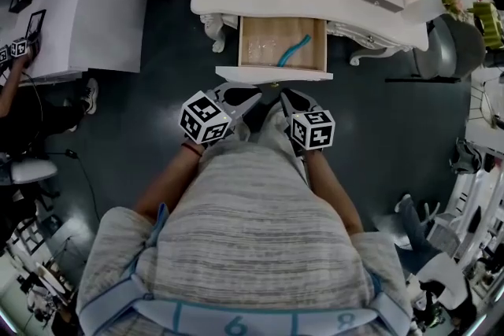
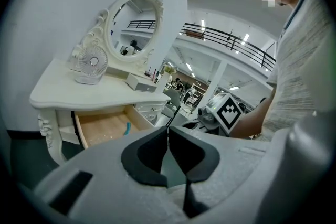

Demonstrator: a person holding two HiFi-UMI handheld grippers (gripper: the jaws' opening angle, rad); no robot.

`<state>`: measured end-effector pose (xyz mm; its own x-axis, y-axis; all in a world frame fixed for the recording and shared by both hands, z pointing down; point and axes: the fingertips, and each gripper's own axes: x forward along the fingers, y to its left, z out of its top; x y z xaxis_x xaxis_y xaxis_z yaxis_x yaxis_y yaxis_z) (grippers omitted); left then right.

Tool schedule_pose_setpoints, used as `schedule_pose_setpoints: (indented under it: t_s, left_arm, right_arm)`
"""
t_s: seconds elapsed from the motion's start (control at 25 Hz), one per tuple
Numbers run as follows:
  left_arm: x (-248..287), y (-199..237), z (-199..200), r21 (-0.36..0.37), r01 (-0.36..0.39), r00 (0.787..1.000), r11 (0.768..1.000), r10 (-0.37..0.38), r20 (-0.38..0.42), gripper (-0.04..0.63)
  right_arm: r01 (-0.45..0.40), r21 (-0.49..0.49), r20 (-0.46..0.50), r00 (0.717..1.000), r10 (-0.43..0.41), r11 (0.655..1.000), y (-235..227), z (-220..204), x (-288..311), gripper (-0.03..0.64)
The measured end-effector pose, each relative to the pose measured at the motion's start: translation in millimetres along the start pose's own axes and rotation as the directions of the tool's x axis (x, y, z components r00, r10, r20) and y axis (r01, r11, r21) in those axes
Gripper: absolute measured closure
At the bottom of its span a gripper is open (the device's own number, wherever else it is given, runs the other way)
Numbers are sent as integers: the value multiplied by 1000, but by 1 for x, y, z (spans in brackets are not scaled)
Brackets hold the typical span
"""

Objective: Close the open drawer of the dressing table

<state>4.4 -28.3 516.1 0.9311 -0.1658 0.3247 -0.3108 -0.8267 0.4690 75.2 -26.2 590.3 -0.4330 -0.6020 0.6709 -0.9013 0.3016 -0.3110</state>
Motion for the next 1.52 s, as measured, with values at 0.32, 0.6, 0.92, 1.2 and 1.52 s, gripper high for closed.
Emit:
schedule_pose_setpoints:
  t_s: [0.32, 0.6, 0.92, 1.2, 1.52]
  left_arm:
    - [19, 9, -21, -34, 14, 998, 999, -16, -64, 578]
    - [27, 17, -38, -55, 14, 993, 998, -20, -115, 578]
    - [36, 28, -61, -94, 1, 984, 996, -18, -175, 577]
    - [38, 33, -62, -108, -9, 983, 994, -12, -186, 577]
    - [35, 36, -64, -113, -30, 981, 993, 7, -194, 577]
  right_arm:
    - [-2, 9, -72, 997, 2, 1000, -10, -18, 27, 604]
    - [26, 8, -142, 990, -25, 1000, -23, -35, 52, 603]
    - [52, -16, -242, 969, -54, 999, -36, -58, 80, 598]
    - [60, -37, -313, 947, -69, 997, -44, -71, 97, 560]
    - [79, -67, -363, 927, -98, 995, -54, -82, 110, 560]
